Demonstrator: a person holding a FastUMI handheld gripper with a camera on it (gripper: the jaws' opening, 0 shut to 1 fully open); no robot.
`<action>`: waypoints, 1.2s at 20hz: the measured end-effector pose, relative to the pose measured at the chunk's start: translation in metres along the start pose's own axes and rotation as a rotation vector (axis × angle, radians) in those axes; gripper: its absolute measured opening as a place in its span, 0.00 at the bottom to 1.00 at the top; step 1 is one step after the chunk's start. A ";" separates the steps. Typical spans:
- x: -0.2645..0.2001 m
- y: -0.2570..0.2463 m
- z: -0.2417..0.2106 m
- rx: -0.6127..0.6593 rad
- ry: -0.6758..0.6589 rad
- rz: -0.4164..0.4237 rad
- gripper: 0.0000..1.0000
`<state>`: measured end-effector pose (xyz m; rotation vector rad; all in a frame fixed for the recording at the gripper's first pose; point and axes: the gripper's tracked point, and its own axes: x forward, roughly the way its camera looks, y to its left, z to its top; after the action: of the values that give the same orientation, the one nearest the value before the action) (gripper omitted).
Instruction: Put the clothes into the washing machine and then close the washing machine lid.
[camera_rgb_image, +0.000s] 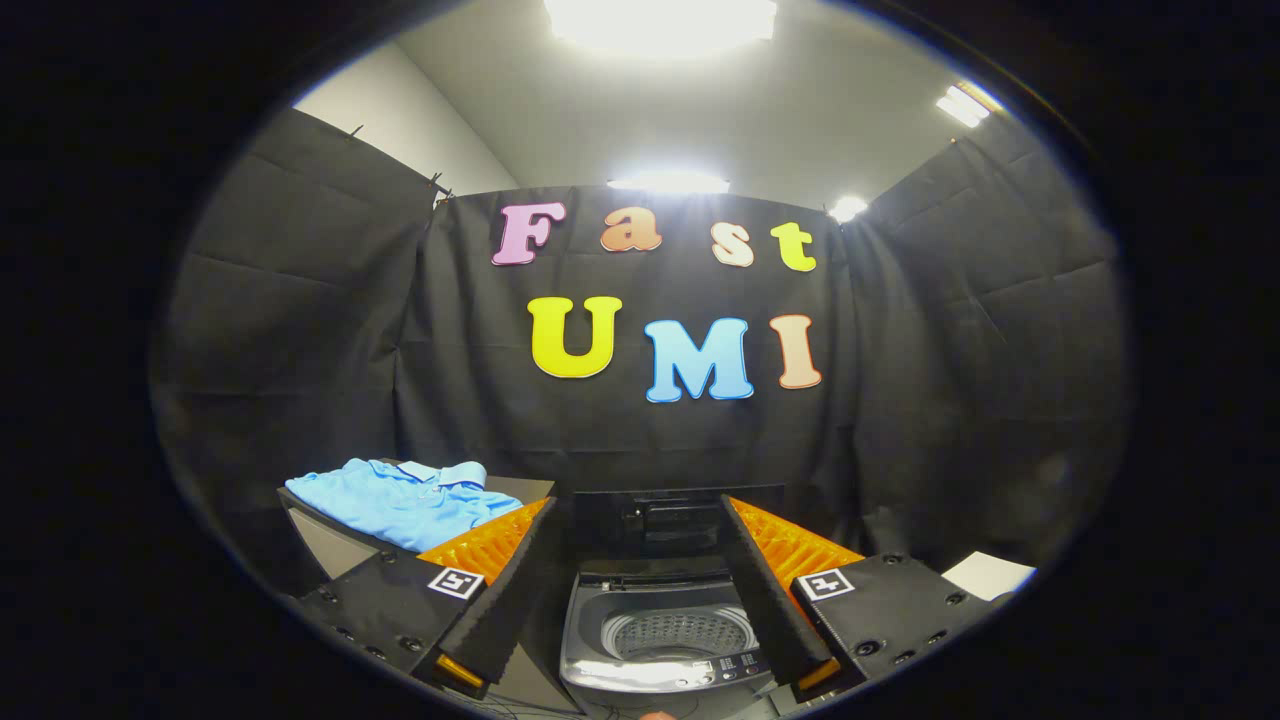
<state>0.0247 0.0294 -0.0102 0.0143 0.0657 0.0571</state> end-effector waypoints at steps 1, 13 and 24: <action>0.004 0.006 0.005 0.011 -0.002 0.015 0.98; 0.059 0.101 0.037 0.061 0.048 0.211 0.98; 0.103 0.220 0.005 0.030 0.255 0.382 0.98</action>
<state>0.1157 0.2551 -0.0087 0.0498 0.3185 0.4398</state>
